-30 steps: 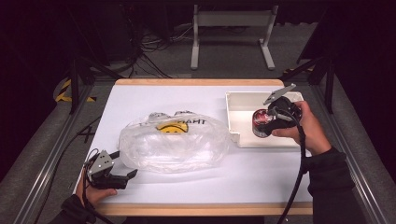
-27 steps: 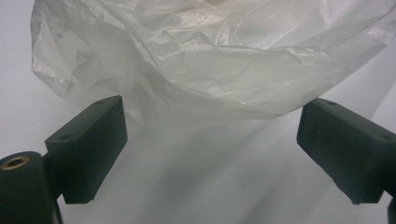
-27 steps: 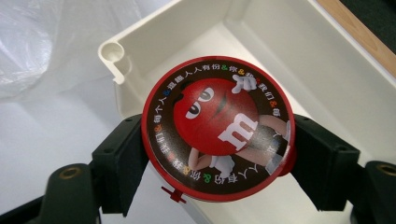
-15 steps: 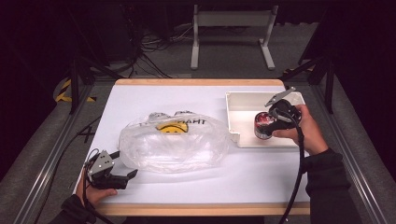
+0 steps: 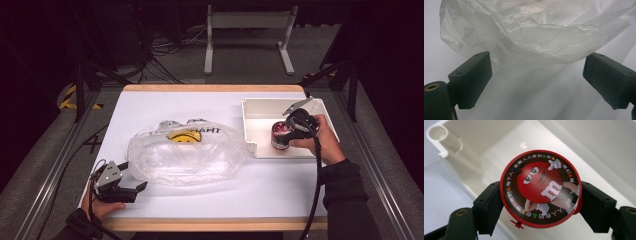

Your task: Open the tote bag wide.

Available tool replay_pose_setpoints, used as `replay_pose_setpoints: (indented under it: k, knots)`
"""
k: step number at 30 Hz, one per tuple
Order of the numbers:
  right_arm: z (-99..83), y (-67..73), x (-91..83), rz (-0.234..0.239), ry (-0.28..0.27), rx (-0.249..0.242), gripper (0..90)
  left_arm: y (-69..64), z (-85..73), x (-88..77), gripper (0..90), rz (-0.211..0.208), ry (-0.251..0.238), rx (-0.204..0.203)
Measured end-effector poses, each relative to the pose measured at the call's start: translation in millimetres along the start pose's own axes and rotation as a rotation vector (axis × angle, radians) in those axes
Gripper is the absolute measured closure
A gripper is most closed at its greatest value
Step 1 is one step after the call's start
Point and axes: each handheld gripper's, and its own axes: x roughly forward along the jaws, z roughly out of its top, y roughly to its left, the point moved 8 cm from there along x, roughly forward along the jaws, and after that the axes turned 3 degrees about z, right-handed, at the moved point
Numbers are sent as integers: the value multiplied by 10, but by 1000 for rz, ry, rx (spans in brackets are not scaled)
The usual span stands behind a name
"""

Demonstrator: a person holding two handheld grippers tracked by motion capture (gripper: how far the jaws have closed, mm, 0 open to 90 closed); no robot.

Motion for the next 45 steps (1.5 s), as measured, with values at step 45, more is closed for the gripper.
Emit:
replay_pose_setpoints:
  k: [45]
  knots:
    - [-108,-29,235,0,81,36,242,-5,-3,1,88,-23,2,-8]
